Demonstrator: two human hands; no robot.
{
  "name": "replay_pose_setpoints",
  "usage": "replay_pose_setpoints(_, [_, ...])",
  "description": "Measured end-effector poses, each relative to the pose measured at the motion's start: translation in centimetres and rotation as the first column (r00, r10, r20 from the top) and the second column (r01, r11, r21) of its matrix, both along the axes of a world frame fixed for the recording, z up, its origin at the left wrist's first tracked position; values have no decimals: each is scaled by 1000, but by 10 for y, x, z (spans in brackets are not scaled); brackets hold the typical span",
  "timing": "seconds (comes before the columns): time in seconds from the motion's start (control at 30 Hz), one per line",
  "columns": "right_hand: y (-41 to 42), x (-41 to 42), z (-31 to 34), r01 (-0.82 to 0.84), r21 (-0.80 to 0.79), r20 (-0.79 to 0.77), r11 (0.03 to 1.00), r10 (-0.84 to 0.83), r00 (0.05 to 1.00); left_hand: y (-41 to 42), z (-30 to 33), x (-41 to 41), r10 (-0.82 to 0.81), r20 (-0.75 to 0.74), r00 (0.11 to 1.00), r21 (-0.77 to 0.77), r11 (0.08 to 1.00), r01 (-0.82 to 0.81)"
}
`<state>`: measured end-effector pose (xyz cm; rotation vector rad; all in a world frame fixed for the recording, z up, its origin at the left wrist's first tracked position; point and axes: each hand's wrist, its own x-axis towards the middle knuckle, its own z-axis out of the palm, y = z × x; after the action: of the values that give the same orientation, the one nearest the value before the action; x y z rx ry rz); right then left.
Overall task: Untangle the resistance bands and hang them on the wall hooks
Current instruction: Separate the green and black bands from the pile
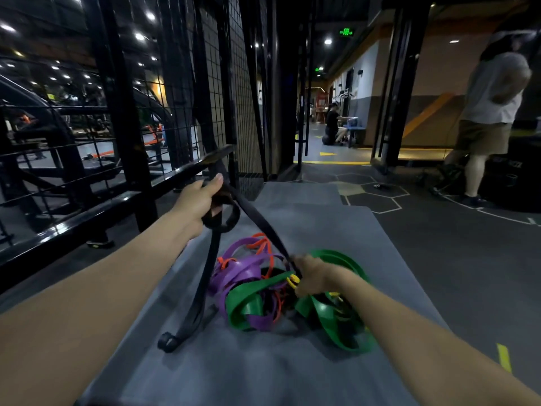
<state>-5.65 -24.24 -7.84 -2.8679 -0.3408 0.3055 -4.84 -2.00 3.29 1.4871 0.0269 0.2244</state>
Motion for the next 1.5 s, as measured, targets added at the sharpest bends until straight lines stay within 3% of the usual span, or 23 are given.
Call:
replay_pose_setpoints(0.1, [-8,-11,-27,28,-189,39,982,-21,999,-6,14,-9,22,41,999,-151,988,-15])
replay_pose_setpoints(0.17, [-27,-16,-31,183,-180,165,967,-154,974,-2,19,-12,69,56,996,-235,970,-54])
replay_pose_setpoints(0.23, [-45,-15,-13,307,-131,245,943,-269,931,-1,20,-12,92,61,994,-217,973,-77])
replay_pose_setpoints(0.33, [-56,-5,42,339,23,285,941,-331,900,-4,18,-10,94,72,993,104,989,-101])
replay_pose_setpoints(0.4, [-57,1,85,305,281,326,910,-390,861,-11,17,-10,42,106,993,330,941,-75])
replay_pose_setpoints(0.47, [-56,2,126,225,649,257,727,-488,834,-19,18,-10,-29,128,991,388,921,-23])
replay_pose_setpoints(0.53, [-52,-4,161,118,852,180,510,-496,850,-30,20,-11,-81,131,988,393,919,23])
replay_pose_setpoints(0.7, [-21,-23,200,-84,935,179,346,-253,951,-59,24,-14,-229,145,963,491,862,131])
replay_pose_setpoints(0.8, [0,-28,203,-144,922,211,359,-154,965,-81,16,-14,-251,41,967,632,757,169])
replay_pose_setpoints(0.87, [11,-29,202,-203,913,248,353,-87,965,-90,5,-13,-225,32,974,660,736,148])
replay_pose_setpoints(0.97, [11,-22,187,-239,907,265,347,-28,964,-88,-6,-17,-152,60,987,600,796,86])
replay_pose_setpoints(1.07, [6,-11,153,-192,890,229,415,-41,973,-69,-9,-12,-26,26,999,391,920,13])
replay_pose_setpoints(1.13, [7,-9,124,-111,861,167,496,-70,983,-56,-5,-11,32,1,999,259,965,-31])
replay_pose_setpoints(1.17, [8,-8,110,-77,810,149,581,-77,986,-51,-2,-10,50,-14,999,219,975,-46])
replay_pose_setpoints(1.23, [13,-2,83,-16,548,158,836,-85,984,-48,8,-10,50,-18,999,124,991,-47])
replay_pose_setpoints(1.27, [16,1,71,11,415,165,910,-87,982,-47,16,-10,40,-6,999,79,996,-40])
replay_pose_setpoints(1.5, [36,10,30,25,325,151,945,-78,986,-25,60,-14,23,37,999,-36,999,-22])
